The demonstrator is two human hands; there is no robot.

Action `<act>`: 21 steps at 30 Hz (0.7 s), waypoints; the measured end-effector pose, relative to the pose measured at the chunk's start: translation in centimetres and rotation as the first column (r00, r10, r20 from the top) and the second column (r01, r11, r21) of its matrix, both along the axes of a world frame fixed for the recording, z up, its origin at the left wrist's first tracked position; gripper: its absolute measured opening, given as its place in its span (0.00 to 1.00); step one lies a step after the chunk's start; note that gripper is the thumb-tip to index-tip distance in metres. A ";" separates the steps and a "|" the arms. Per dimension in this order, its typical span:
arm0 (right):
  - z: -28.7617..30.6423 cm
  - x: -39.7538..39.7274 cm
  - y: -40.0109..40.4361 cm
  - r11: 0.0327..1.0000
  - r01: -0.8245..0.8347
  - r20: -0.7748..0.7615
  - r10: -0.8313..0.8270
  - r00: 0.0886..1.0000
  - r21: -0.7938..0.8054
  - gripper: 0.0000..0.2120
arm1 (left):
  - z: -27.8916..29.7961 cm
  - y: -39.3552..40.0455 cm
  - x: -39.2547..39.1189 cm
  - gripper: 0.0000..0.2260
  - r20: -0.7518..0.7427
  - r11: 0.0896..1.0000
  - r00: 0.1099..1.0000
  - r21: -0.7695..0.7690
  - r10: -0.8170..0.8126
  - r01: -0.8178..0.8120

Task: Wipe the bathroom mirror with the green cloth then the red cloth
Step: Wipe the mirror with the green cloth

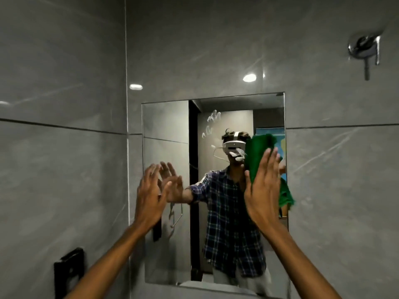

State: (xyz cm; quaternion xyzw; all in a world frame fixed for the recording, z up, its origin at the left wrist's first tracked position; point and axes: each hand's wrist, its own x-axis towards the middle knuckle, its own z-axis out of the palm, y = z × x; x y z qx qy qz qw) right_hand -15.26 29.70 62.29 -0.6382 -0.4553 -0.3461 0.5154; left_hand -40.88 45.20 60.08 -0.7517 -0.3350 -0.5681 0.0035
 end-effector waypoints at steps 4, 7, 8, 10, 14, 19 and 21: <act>-1.4 3.2 1.8 0.914 0.304 0.358 -0.198 0.913 -0.269 0.42 | 1.4 5.1 -1.3 0.36 -0.129 0.983 0.981 0.129 0.146 -0.129; -1.3 5.6 2.0 0.902 0.383 0.487 -0.247 0.838 -0.201 0.45 | 2.1 7.9 -0.3 0.39 -0.080 0.962 0.980 0.220 0.181 -0.159; -1.1 6.0 2.4 0.901 0.395 0.495 -0.265 0.827 -0.178 0.44 | 2.1 9.0 0.2 0.38 -0.055 0.954 0.980 0.246 0.189 -0.170; -0.8 5.6 3.9 0.906 0.408 0.429 -0.325 0.843 -0.116 0.43 | 1.6 11.5 1.0 0.36 -0.007 0.936 0.978 0.291 0.210 -0.199; 2.6 0.6 8.3 0.916 0.394 -0.001 -0.395 0.919 0.075 0.41 | 0.8 14.8 1.3 0.35 0.054 0.891 0.972 0.391 0.231 -0.233; 4.5 -5.3 12.5 0.962 0.273 0.452 -0.250 0.856 0.015 0.38 | 0.8 16.2 1.5 0.36 0.069 0.874 0.971 0.425 0.228 -0.235; 1.9 -4.5 12.1 0.964 0.251 0.711 -0.115 0.694 -0.089 0.37 | 0.7 16.6 1.2 0.35 0.049 0.867 0.972 0.444 0.228 -0.226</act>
